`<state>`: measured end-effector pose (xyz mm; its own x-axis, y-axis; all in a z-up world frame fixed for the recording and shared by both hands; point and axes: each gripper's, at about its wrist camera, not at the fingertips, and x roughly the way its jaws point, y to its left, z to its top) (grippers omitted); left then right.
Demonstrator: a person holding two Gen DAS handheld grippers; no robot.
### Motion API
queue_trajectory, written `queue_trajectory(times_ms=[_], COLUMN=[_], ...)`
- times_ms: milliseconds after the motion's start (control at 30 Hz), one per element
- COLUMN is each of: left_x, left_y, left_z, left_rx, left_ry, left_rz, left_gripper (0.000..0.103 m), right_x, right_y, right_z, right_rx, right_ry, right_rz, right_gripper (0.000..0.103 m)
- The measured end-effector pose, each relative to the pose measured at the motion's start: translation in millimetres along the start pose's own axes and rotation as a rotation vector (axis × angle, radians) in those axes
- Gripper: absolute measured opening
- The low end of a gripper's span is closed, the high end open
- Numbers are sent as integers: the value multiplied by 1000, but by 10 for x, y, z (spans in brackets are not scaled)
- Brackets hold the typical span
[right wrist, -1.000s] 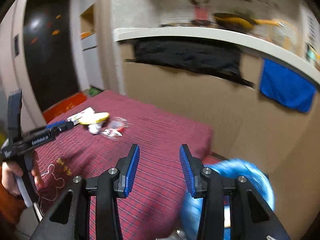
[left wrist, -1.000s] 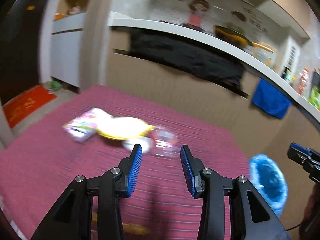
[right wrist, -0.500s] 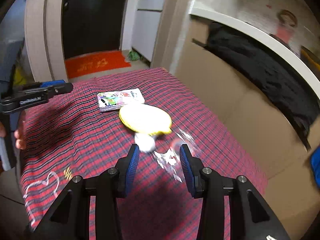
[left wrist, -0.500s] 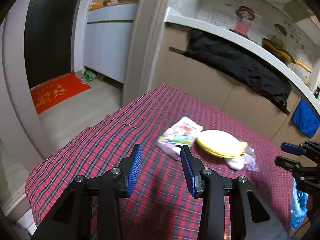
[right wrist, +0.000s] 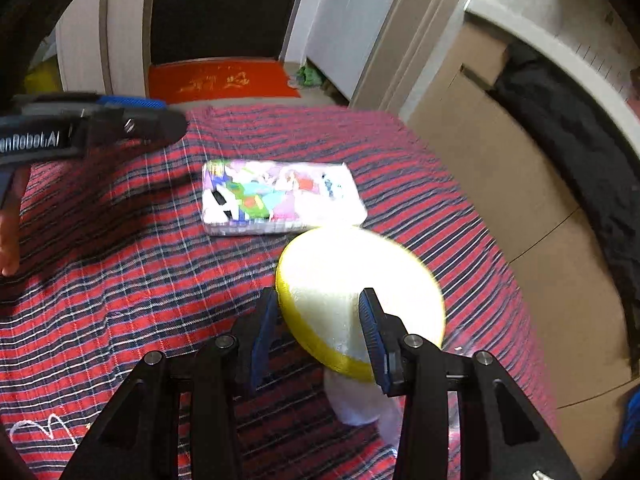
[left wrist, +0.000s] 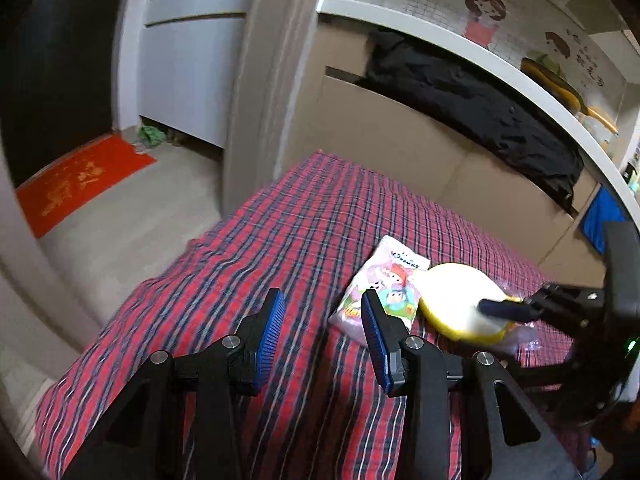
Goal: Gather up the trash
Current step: 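Grasp the yellow-rimmed round lid with the right gripper while the left gripper reaches the tissue box, then grasp the Kleenex tissue pack with the left gripper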
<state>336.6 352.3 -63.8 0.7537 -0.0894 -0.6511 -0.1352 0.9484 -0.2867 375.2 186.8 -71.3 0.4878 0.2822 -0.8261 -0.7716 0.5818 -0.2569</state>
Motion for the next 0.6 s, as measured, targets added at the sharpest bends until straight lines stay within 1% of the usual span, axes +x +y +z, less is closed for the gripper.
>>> queue_trajectory(times_ms=[100,133,167,233,267,367,467,533,567,600], left_x=[202,246,317,448,506,707,915,922,914,901], left_y=[-38,-51,-72,-117,-139,-185,-177,-201,-246,-300], left_z=[91,116,145,197,219,289,307,300,285,257], left_rx=[12,10,8,4,3,-16,-74,-90,-81,-71], left_ry=[38,51,73,110,123,169,225,218,224,230], left_rz=[-30,-40,-58,-83,-89,-77,-88,-85,-79,-87], left_gripper=[41,41,41,41,41,41,43,45,45,45], right_x=[25,-4,-67,-233,-345,-704,-1019,-1179,-1268,-1303], right_y=[-30,-73,-147,-307,-396,-629,-794,-884,-944,-977], right_z=[-33,-46,-67,-115,-155,-339,-584,-777,-930,-999], right_rx=[0,21,64,149,195,326,424,483,521,544], right_ry=[4,2,-6,-29,-46,-94,-127,-132,-130,-128], right_rz=[-51,-63,-63,-38,-39,-35,-36,-42,-52,-57], right_gripper=[36,32,26,19,16,15,15,14,14,14])
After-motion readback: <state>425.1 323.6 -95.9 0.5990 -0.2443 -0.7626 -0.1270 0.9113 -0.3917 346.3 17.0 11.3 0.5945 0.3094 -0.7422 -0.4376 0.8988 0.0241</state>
